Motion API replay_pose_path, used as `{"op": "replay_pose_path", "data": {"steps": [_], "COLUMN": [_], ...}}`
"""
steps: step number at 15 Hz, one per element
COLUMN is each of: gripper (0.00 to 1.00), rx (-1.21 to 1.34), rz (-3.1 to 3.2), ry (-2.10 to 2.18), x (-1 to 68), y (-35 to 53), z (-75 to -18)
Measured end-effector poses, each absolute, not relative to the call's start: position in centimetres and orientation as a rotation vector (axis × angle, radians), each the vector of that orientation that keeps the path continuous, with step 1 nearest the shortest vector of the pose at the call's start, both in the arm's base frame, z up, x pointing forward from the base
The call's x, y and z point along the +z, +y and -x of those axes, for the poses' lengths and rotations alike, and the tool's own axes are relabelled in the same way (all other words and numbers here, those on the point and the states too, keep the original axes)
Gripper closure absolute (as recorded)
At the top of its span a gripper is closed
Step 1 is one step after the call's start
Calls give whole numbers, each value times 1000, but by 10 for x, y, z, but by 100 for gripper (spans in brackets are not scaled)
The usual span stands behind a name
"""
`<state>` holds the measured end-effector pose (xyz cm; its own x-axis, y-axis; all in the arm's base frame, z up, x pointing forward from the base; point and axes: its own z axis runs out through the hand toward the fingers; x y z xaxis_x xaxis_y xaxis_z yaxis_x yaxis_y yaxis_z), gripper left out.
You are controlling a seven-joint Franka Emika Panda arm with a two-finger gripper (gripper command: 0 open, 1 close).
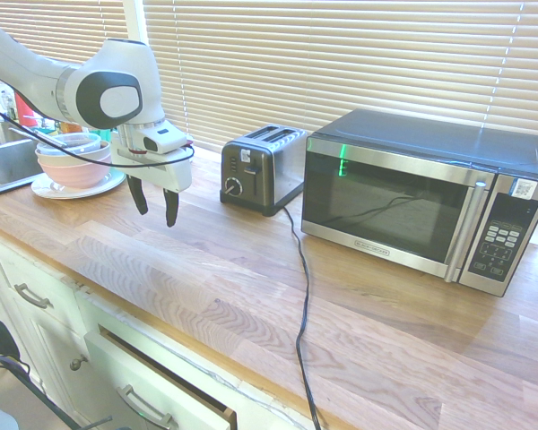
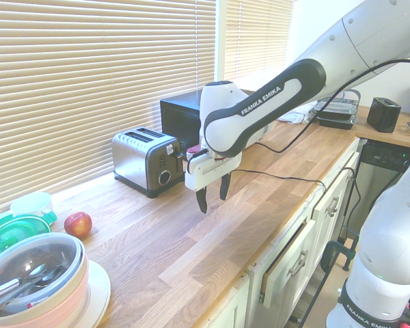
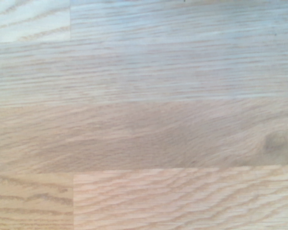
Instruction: Press the toaster
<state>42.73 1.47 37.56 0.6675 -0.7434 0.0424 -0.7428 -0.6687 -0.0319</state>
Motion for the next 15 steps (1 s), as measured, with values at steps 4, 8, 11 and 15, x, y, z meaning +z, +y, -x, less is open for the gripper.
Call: {"op": "replay_pose_path", "data": {"steps": [4, 8, 11, 15], "gripper": [0, 0, 0, 0], "rx": [-81, -83, -180, -366], "rz": [2858, 2857, 2823, 2758], "ry": [1274, 1275, 1310, 1340], "x": [376, 372, 397, 490], "y": [15, 15, 7, -24], "z": [-427, -424, -430, -491]}}
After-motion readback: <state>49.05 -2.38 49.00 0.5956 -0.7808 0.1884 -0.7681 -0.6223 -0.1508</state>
